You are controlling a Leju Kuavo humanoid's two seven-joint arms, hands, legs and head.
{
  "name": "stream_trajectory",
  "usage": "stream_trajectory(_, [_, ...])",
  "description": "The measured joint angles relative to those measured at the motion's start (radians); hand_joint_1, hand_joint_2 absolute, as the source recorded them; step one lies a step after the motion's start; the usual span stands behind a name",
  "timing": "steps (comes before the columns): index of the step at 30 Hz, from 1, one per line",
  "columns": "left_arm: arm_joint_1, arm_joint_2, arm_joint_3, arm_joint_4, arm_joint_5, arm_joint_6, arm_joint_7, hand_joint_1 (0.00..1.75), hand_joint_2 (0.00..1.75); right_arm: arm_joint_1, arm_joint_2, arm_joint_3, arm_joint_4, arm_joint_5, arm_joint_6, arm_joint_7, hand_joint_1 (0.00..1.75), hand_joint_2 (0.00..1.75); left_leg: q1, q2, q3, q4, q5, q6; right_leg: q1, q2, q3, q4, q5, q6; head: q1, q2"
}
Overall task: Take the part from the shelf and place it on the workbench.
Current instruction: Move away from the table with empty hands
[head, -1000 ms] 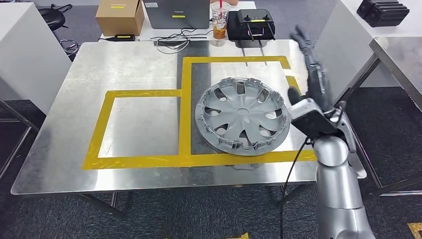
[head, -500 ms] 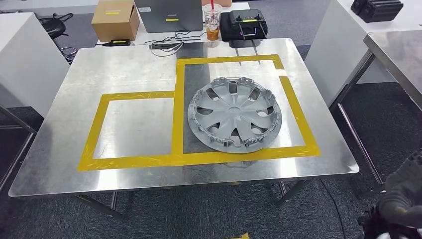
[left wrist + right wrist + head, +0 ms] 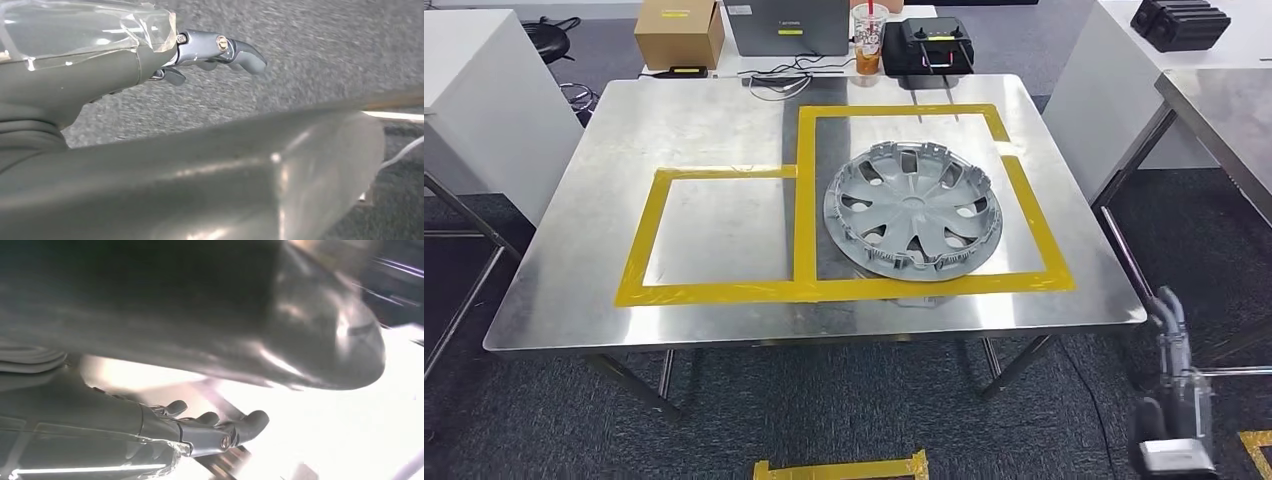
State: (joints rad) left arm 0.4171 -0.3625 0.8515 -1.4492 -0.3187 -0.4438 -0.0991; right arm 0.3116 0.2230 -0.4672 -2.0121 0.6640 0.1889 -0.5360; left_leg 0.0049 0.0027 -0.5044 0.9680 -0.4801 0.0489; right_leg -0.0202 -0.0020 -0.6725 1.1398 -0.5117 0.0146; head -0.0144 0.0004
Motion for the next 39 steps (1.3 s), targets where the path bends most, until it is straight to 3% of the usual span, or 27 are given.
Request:
stream_trajectory(1, [0.010,0.000,-0.008,-0.007,0.015,0.009,0.012,0.00,0.00,0.007,0.011,-0.023,0.044,0.061,0.025,-0.003,0.00,0.00,-0.002,0.001,-0.013,0.001,0.009,0.001,0.000,0.000,-0.011,0.066,-0.038,-0.002,0.001,0.000])
stream_trajectory(2, [0.020,0.000,-0.016,-0.013,0.029,0.018,0.024,0.00,0.00,0.012,0.022,-0.050,0.087,0.125,0.049,-0.011,0.00,0.00,-0.003,0.001,-0.024,0.003,0.018,0.001,0.000,0.000,-0.012,0.113,-0.058,0.002,0.001,0.000])
stream_trajectory(3, [0.031,0.000,-0.025,-0.019,0.044,0.027,0.036,0.00,0.00,0.016,0.034,-0.080,0.132,0.198,0.073,-0.023,0.00,0.00,-0.004,0.001,-0.035,0.005,0.026,0.000,-0.001,0.000,0.004,0.128,-0.058,0.010,0.001,0.000])
stream_trajectory(4, [0.041,-0.001,-0.034,-0.025,0.058,0.036,0.046,0.00,0.00,0.017,0.044,-0.111,0.175,0.271,0.095,-0.038,0.00,0.00,-0.005,0.001,-0.046,0.010,0.033,-0.002,-0.001,0.000,0.038,0.106,-0.045,0.020,0.002,0.000])
stream_trajectory(6, [0.063,-0.001,-0.054,-0.036,0.087,0.056,0.062,0.00,0.00,0.016,0.062,-0.182,0.265,0.424,0.132,-0.073,0.00,0.00,-0.005,0.001,-0.067,0.022,0.042,-0.008,-0.001,-0.001,0.142,-0.026,-0.019,0.032,0.002,0.000])
stream_trajectory(7, [0.074,-0.002,-0.065,-0.041,0.100,0.065,0.068,0.00,0.00,0.013,0.069,-0.221,0.311,0.492,0.145,-0.092,0.00,0.00,-0.006,0.001,-0.075,0.029,0.046,-0.013,0.001,0.000,0.186,-0.092,-0.018,0.029,0.002,0.000])
stream_trajectory(9, [0.093,-0.002,-0.085,-0.049,0.119,0.076,0.075,0.00,0.00,0.005,0.084,-0.304,0.398,0.602,0.177,-0.114,0.00,0.00,-0.009,0.001,-0.083,0.038,0.055,-0.024,0.005,0.001,0.221,-0.160,-0.028,0.017,0.001,0.000])
stream_trajectory(12, [0.109,-0.003,-0.101,-0.053,0.128,0.080,0.081,0.00,0.00,-0.003,0.101,-0.403,0.489,0.700,0.238,-0.103,0.00,0.00,-0.005,-0.001,-0.090,0.049,0.054,-0.043,0.004,-0.001,0.205,-0.159,-0.015,-0.004,0.000,0.000])
stream_trajectory(13, [0.113,-0.004,-0.104,-0.053,0.128,0.078,0.082,0.00,0.00,-0.010,0.104,-0.425,0.510,0.724,0.261,-0.092,0.00,0.00,-0.002,-0.002,-0.096,0.067,0.030,-0.049,0.002,-0.001,0.198,-0.159,-0.006,-0.013,-0.001,0.000])
stream_trajectory(16, [0.109,-0.003,-0.106,-0.047,0.105,0.050,0.079,0.00,0.00,-0.045,0.111,-0.518,0.588,0.829,0.371,-0.005,0.00,0.00,0.001,-0.003,-0.129,0.213,-0.109,-0.063,0.004,-0.004,0.168,-0.160,0.021,-0.027,-0.006,0.000])
stream_trajectory(17, [0.101,-0.003,-0.103,-0.040,0.087,0.033,0.074,0.00,0.00,-0.058,0.112,-0.559,0.618,0.862,0.416,0.051,0.00,0.00,0.002,-0.003,-0.134,0.264,-0.138,-0.064,0.006,-0.006,0.156,-0.159,0.031,-0.028,-0.006,0.000])
stream_trajectory(18, [0.090,-0.003,-0.098,-0.029,0.063,0.013,0.066,0.00,0.00,-0.071,0.110,-0.598,0.652,0.885,0.458,0.117,0.00,0.00,0.002,-0.003,-0.128,0.292,-0.143,-0.063,0.008,-0.008,0.143,-0.158,0.041,-0.027,-0.007,0.000])
stream_trajectory(20, [0.064,-0.003,-0.079,-0.002,0.010,-0.026,0.048,0.00,0.00,-0.097,0.092,-0.658,0.737,0.903,0.518,0.248,0.00,0.00,0.002,-0.003,-0.071,0.256,-0.098,-0.053,0.015,-0.011,0.115,-0.158,0.063,-0.027,-0.006,0.000])
stream_trajectory(22, [0.034,-0.002,-0.051,0.024,-0.036,-0.056,0.032,0.00,0.00,-0.120,0.056,-0.684,0.844,0.908,0.530,0.328,0.00,0.00,-0.004,-0.003,0.037,0.112,-0.069,-0.033,0.021,-0.010,0.095,-0.157,0.086,-0.025,-0.006,0.000])
stream_trajectory(23, [0.020,-0.002,-0.037,0.036,-0.053,-0.066,0.027,0.00,0.00,-0.131,0.036,-0.690,0.899,0.909,0.521,0.349,0.00,0.44,-0.008,-0.003,0.080,0.047,-0.072,-0.025,0.023,-0.010,0.091,-0.159,0.097,-0.021,-0.005,0.000])
stream_trajectory(24, [0.008,-0.001,-0.024,0.046,-0.067,-0.070,0.025,0.00,0.44,-0.142,0.016,-0.695,0.953,0.909,0.508,0.362,0.00,0.87,-0.013,-0.003,0.105,0.001,-0.080,-0.018,0.022,-0.009,0.089,-0.161,0.105,-0.017,-0.006,0.000])
stream_trajectory(26, [-0.007,-0.001,-0.002,0.067,-0.090,-0.069,0.033,0.00,1.31,-0.164,-0.018,-0.705,1.048,0.909,0.476,0.378,0.00,1.75,-0.019,-0.002,0.103,-0.022,-0.077,-0.006,0.019,-0.009,0.087,-0.168,0.122,-0.005,-0.011,0.000])
stream_trajectory(27, [-0.015,-0.001,0.008,0.077,-0.103,-0.068,0.039,0.00,1.75,-0.174,-0.033,-0.708,1.094,0.909,0.460,0.381,0.00,1.75,-0.019,-0.001,0.097,-0.029,-0.064,0.001,0.017,-0.008,0.082,-0.166,0.125,-0.001,-0.014,0.000])
stream_trajectory(29, [-0.033,-0.001,0.027,0.097,-0.134,-0.074,0.046,0.00,1.75,-0.190,-0.067,-0.709,1.186,0.909,0.430,0.383,0.00,1.75,-0.016,0.001,0.080,-0.037,-0.036,0.012,0.015,-0.005,0.058,-0.116,0.088,-0.002,-0.010,0.000])
stream_trajectory(31, [-0.050,-0.001,0.038,0.121,-0.162,-0.078,0.046,0.00,1.75,-0.202,-0.097,-0.706,1.267,0.901,0.403,0.384,0.00,1.75,-0.016,0.002,0.055,-0.038,-0.014,0.017,0.012,-0.003,0.011,0.010,0.008,-0.009,-0.006,0.000])
stream_trajectory(33, [-0.067,0.001,0.036,0.149,-0.174,-0.070,0.047,0.00,1.75,-0.207,-0.119,-0.690,1.330,0.873,0.378,0.387,0.00,0.87,-0.016,0.003,0.030,-0.034,0.003,0.014,0.008,-0.003,-0.008,0.111,-0.043,-0.002,-0.005,0.000])
stream_trajectory(34, [-0.076,0.003,0.031,0.163,-0.174,-0.063,0.047,0.00,1.75,-0.207,-0.128,-0.678,1.356,0.854,0.367,0.389,0.00,0.44,-0.015,0.003,0.019,-0.031,0.010,0.012,0.005,-0.003,0.011,0.109,-0.046,0.007,-0.004,0.000])
stream_trajectory(35, [-0.085,0.006,0.024,0.174,-0.171,-0.055,0.048,0.00,1.31,-0.206,-0.135,-0.665,1.380,0.832,0.358,0.391,0.00,0.00,-0.013,0.003,0.008,-0.025,0.015,0.008,0.002,-0.003,0.052,0.063,-0.036,0.019,-0.004,0.000])
stream_trajectory(36, [-0.094,0.008,0.016,0.184,-0.166,-0.048,0.049,0.00,0.87,-0.205,-0.141,-0.652,1.400,0.810,0.349,0.392,0.00,0.00,-0.012,0.003,-0.001,-0.015,0.017,0.005,-0.002,-0.003,0.108,-0.016,-0.021,0.029,-0.003,0.000])
stream_trajectory(38, [-0.112,0.016,-0.001,0.202,-0.151,-0.033,0.050,0.00,0.00,-0.204,-0.150,-0.623,1.434,0.762,0.330,0.397,0.00,0.00,-0.013,0.003,-0.017,0.007,0.017,-0.005,-0.004,0.000,0.183,-0.137,-0.002,0.031,-0.003,0.000])
stream_trajectory(39, [-0.120,0.020,-0.012,0.211,-0.143,-0.025,0.051,0.00,0.00,-0.203,-0.154,-0.608,1.448,0.737,0.321,0.400,0.00,0.00,-0.014,0.004,-0.023,0.016,0.018,-0.011,-0.003,0.002,0.194,-0.163,0.001,0.025,-0.005,0.000])
